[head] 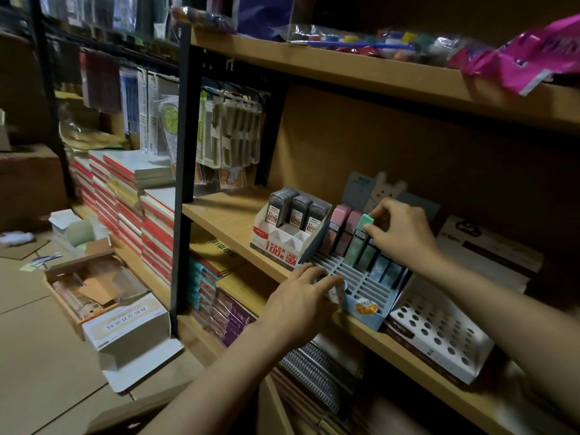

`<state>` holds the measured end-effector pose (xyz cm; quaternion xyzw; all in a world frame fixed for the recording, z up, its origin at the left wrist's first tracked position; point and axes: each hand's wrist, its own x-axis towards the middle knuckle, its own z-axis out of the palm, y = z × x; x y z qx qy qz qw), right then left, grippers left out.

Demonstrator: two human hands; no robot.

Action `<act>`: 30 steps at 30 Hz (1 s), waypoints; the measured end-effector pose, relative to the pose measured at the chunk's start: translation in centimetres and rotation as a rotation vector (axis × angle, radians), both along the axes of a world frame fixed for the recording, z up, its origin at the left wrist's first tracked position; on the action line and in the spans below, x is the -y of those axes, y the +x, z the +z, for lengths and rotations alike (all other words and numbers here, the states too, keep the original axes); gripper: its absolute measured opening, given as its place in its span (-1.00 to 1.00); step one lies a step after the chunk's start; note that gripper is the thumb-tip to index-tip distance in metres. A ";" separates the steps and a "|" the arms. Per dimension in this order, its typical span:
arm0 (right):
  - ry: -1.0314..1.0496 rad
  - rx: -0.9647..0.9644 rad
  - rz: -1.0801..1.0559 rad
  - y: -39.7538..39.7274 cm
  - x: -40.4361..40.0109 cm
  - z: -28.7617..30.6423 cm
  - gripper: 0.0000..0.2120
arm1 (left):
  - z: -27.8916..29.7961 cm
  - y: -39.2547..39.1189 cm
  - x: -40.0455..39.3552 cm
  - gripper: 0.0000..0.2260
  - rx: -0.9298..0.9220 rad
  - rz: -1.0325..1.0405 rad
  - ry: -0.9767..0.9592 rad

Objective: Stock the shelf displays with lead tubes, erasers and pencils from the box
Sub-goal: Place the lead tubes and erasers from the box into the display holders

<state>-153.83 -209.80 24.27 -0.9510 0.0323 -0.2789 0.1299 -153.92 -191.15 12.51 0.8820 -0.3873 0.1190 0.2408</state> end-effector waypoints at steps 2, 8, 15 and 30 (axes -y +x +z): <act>-0.066 -0.001 -0.017 0.1 0.0 -0.3 -0.85 | -0.1 0.1 0.1 -0.50 0.006 0.005 -0.001; -0.240 -0.003 -0.161 0.0 -0.2 -0.9 -0.81 | -0.8 0.1 0.4 -0.49 0.018 0.013 -0.012; -0.255 -0.002 -0.176 -1.2 -0.8 -1.1 -0.59 | -0.5 -0.7 -0.4 -0.40 -0.008 -0.017 0.030; 0.509 -0.242 0.382 -16.6 -9.7 -23.7 -0.85 | -14.7 -9.8 -9.4 -0.87 -0.464 -0.045 0.226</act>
